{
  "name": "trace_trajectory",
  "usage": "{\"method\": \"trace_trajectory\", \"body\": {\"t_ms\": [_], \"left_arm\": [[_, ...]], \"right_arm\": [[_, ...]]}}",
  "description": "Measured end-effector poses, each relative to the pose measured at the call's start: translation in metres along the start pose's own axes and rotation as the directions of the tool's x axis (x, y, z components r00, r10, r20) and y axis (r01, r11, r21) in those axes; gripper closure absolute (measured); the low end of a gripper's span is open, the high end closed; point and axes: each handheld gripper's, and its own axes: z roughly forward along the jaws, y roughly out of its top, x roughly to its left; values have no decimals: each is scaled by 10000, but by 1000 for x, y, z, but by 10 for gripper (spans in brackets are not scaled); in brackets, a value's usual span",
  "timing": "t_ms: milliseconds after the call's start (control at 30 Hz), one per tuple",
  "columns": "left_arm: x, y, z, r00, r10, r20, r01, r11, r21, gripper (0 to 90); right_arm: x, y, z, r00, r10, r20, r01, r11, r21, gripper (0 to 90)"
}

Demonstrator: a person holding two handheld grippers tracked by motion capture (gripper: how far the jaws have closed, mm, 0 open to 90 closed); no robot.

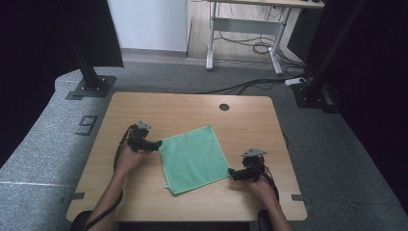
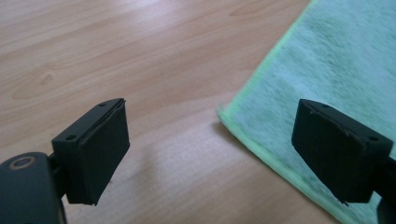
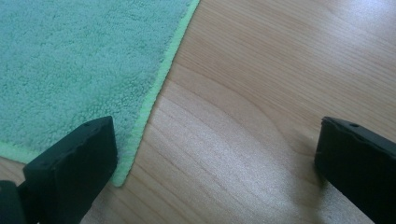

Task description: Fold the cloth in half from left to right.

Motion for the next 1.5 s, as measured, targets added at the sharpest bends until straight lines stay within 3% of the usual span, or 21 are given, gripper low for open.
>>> {"method": "trace_trajectory", "body": {"t_ms": [167, 433, 533, 933, 1100, 1267, 1500], "left_arm": [[4, 0, 10, 9997, -245, 33, 245, 9997, 46, 128], [5, -8, 26, 9995, -310, -1, 310, 9994, 164, 135], [3, -9, 27, 9998, -149, -137, 150, 9999, 33, 138], [4, -10, 28, 9997, -160, -181, 160, 9999, 20, 119], [4, -10, 27, 9997, -157, -180, 158, 9999, 23, 119], [4, -10, 27, 9997, -170, -201, 170, 9998, 33, 120], [3, -10, 27, 9994, -232, -244, 233, 9997, 30, 121]], "right_arm": [[0, 0, 0, 10000, 10, 1, -10, 10000, -15, 0], [0, 0, 0, 10000, 14, 5, -14, 10000, -37, 0], [0, -1, 0, 10000, 18, -10, -18, 10000, -52, 0], [1, 0, -1, 9998, 165, 57, -166, 9999, 36, 5], [1, 2, -5, 9997, 2, -235, -1, 10000, 71, 81], [6, 5, -10, 9987, -257, -446, 259, 9997, 36, 83], [27, 19, -12, 9903, -738, -1177, 726, 9973, -150, 83]]}}
